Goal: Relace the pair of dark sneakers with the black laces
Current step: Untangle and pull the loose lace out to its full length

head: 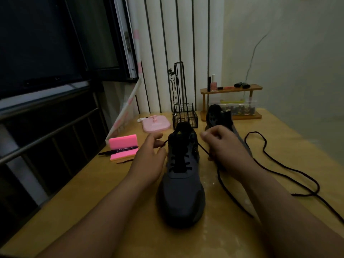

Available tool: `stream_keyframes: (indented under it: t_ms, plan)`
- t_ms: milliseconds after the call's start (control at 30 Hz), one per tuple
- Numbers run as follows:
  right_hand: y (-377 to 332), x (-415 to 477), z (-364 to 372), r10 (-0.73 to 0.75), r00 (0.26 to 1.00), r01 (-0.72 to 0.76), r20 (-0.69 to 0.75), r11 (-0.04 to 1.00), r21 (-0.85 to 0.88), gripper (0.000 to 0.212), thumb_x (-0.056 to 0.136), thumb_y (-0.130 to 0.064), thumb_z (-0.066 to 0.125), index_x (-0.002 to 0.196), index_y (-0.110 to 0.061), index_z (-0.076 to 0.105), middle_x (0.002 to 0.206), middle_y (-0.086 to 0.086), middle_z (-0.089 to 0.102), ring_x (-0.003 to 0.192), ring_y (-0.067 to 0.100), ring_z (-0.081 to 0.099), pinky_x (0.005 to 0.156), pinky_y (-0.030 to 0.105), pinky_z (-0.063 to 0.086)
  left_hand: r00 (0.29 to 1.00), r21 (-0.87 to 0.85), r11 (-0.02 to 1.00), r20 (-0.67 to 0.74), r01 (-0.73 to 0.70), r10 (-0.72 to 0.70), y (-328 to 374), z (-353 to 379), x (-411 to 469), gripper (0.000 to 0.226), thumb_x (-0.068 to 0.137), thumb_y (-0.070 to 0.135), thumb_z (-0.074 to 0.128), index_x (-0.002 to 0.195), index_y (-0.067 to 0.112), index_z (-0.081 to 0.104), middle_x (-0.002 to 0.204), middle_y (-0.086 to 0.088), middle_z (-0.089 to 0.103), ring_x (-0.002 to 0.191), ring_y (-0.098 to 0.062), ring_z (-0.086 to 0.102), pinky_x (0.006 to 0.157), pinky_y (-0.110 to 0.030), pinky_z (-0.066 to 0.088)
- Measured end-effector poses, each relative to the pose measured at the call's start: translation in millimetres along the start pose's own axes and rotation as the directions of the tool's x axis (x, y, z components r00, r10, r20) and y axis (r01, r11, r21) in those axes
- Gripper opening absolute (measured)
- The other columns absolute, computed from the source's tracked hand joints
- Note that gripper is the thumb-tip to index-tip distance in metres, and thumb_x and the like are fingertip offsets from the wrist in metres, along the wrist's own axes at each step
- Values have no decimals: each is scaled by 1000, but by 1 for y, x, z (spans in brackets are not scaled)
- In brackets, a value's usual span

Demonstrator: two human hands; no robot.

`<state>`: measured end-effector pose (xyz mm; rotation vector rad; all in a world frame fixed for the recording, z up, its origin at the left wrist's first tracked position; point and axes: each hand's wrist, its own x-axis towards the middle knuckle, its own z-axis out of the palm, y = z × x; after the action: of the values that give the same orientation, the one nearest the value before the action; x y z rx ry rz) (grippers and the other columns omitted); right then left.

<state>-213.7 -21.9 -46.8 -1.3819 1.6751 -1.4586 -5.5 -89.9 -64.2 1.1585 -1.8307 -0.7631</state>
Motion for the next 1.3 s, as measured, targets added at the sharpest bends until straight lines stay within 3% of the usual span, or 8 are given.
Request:
stream_keyframes:
  t_ms: [100, 200, 333, 500, 633, 767, 967, 1300]
  plan:
    - [5, 0, 8, -83, 988, 112, 126, 964, -243, 25, 102, -45, 60, 95, -23, 68, 88, -2, 66, 79, 14, 64, 72, 40, 59, 999, 105, 994, 5, -36, 36, 3, 2, 4, 15, 108, 25, 55, 121, 26, 61, 107, 10, 65, 97, -5, 60, 71, -20, 43]
    - [3, 2, 4, -97, 992, 110, 79, 978, -177, 28, 102, -36, 62, 88, -13, 69, 79, 2, 64, 70, 13, 59, 68, 40, 54, 996, 114, 991, -50, -66, 72, 0, 0, 8, 14, 107, 23, 54, 97, 22, 63, 90, 5, 66, 88, -14, 62, 73, -32, 48]
    - [6, 4, -1, -112, 993, 106, -46, 987, -121, 32, 101, -31, 64, 85, -3, 66, 69, 3, 57, 57, 7, 49, 58, 29, 40, 993, 24, 999, -112, 23, -20, -1, -2, 4, 16, 108, 22, 53, 97, 20, 64, 86, -3, 67, 81, -18, 62, 68, -32, 47]
    - [10, 0, 7, -196, 979, 197, 46, 880, -432, 49, 103, -43, 59, 72, -5, 65, 64, 6, 61, 58, 14, 56, 58, 40, 46, 995, 19, 997, -72, 76, -74, -7, -4, -8, 14, 108, 31, 54, 102, 22, 64, 89, -1, 69, 85, -18, 66, 71, -33, 50]
    - [-7, -8, 5, -27, 992, 88, 124, 848, -522, 38, 105, -56, 49, 109, -20, 62, 91, -3, 68, 78, 17, 69, 70, 38, 58, 986, 39, 992, 111, 120, -123, -14, -8, -30, 37, 107, 51, 49, 139, 32, 53, 123, 6, 65, 110, -16, 66, 99, -40, 54]
    - [-13, -41, 8, 241, 916, -79, 321, 892, -446, 61, 101, -67, 45, 147, -28, 42, 122, 2, 69, 97, 19, 73, 81, 38, 62, 963, -82, 992, 258, 97, -72, -17, -9, -56, 47, 102, 62, 50, 146, 47, 44, 134, 15, 63, 120, -7, 62, 105, -32, 51]
    - [20, -53, 52, -37, 985, 106, 170, 903, -416, 65, 103, -60, 38, 160, -30, 24, 143, 3, 61, 127, 28, 60, 104, 47, 51, 976, -63, 998, 215, -16, 29, -16, 13, -56, 40, 107, 48, 46, 144, 57, 35, 136, 20, 59, 124, -8, 58, 107, -38, 49]
    - [35, 50, 94, 36, 994, 11, 100, 900, -436, 64, 105, -54, 40, 161, -30, 23, 148, 5, 58, 130, 38, 56, 108, 48, 47, 979, -65, 997, 203, 46, -32, -47, 11, 44, 46, 107, 34, 54, 151, 32, 43, 137, 4, 63, 114, -15, 62, 85, -23, 47]
